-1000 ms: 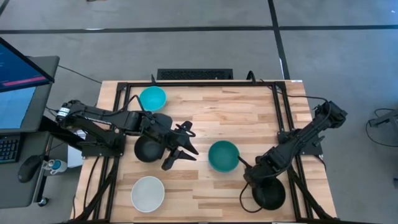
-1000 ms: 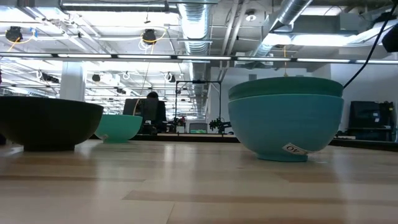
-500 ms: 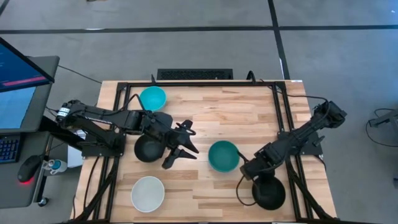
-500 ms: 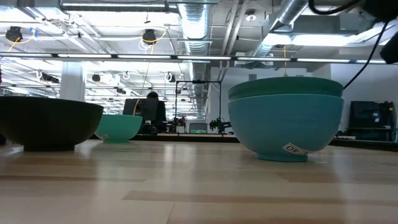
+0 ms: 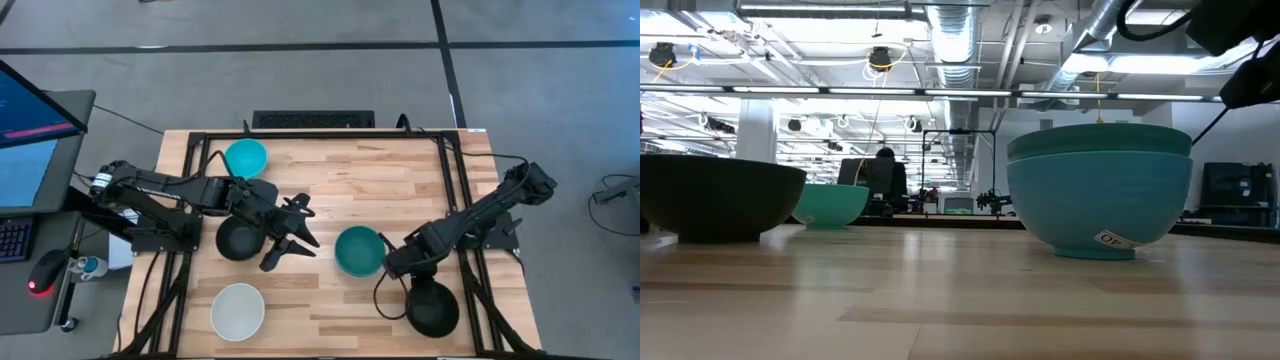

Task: Nest bowls inside each other
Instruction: Stack the bottom black bowl on top of the green bowl

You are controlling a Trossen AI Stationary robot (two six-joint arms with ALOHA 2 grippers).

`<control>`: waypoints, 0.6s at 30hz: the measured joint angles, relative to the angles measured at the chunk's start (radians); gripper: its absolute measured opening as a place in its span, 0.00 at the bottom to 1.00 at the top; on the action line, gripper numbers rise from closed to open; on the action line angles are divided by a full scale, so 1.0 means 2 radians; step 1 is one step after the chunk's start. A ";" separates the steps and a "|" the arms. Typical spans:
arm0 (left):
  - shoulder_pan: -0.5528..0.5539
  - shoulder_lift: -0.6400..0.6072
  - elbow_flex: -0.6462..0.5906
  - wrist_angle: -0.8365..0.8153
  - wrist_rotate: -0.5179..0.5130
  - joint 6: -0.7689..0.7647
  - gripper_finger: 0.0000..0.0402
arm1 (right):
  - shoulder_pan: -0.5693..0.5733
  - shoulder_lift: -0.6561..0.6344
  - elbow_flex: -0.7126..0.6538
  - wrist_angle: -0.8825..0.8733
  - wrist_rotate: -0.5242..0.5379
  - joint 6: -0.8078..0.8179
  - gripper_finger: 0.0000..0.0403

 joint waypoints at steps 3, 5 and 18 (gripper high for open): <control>0.000 0.000 0.000 0.000 0.000 0.000 0.24 | 0.011 0.004 0.000 -0.001 0.025 0.000 0.42; 0.000 0.000 0.000 0.000 0.000 0.003 0.24 | 0.022 0.007 0.000 -0.003 0.058 0.002 0.47; 0.001 0.000 0.000 -0.001 -0.001 0.011 0.24 | 0.059 0.094 0.000 -0.005 0.088 0.010 0.51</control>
